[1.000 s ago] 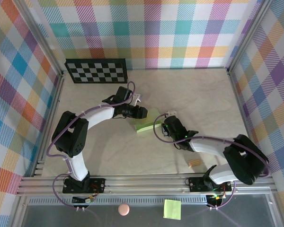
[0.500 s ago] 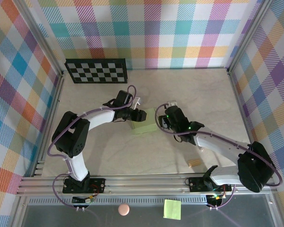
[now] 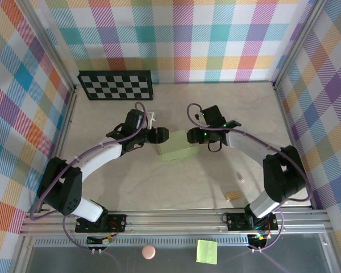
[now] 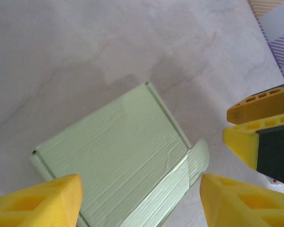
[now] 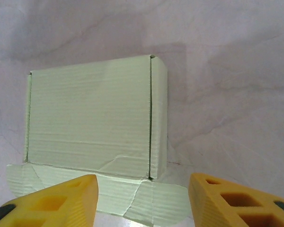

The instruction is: Fold the paper box

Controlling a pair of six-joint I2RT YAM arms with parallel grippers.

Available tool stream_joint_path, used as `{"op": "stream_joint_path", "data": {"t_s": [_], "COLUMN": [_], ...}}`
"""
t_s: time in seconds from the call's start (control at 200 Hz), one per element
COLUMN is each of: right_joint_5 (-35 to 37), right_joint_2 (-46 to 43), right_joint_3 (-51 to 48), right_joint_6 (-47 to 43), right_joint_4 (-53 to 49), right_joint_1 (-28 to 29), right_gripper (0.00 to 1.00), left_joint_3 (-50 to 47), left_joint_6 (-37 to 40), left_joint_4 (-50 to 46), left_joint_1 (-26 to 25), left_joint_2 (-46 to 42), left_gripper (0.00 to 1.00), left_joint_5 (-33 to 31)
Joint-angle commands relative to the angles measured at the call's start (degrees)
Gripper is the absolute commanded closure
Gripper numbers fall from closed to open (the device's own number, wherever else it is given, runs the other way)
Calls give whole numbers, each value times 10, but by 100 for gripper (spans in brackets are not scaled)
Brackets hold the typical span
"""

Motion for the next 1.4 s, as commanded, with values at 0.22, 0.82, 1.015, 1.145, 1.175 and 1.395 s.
{"op": "stream_joint_path", "data": {"t_s": [0.22,0.82,1.015,1.145,1.175,1.395], "right_joint_5": [-119,-171,-173,-160,-156,-141], "right_joint_2": [111,162,144,127,123,93], "right_joint_3": [71,85,61,46,42,13], "right_joint_6": [-24,-12,17,32,35,48], "right_joint_4": [-57,-73,-57,-58,-60,-74], "right_joint_1": [-28,-30,-26,-16,-14,2], "right_gripper": [50,77,83,84,84,83], "left_joint_3": [-45,48,79,90,90,62], "left_joint_6": [-131,-90,-58,-32,-29,-26], "left_joint_4": [28,-43,-77,-108,-112,-161], "left_joint_1": [8,6,4,4,3,-3], "left_joint_2": [50,159,184,183,181,148], "left_gripper": [42,68,72,71,71,69], "left_joint_5": [37,70,72,84,87,108]}}
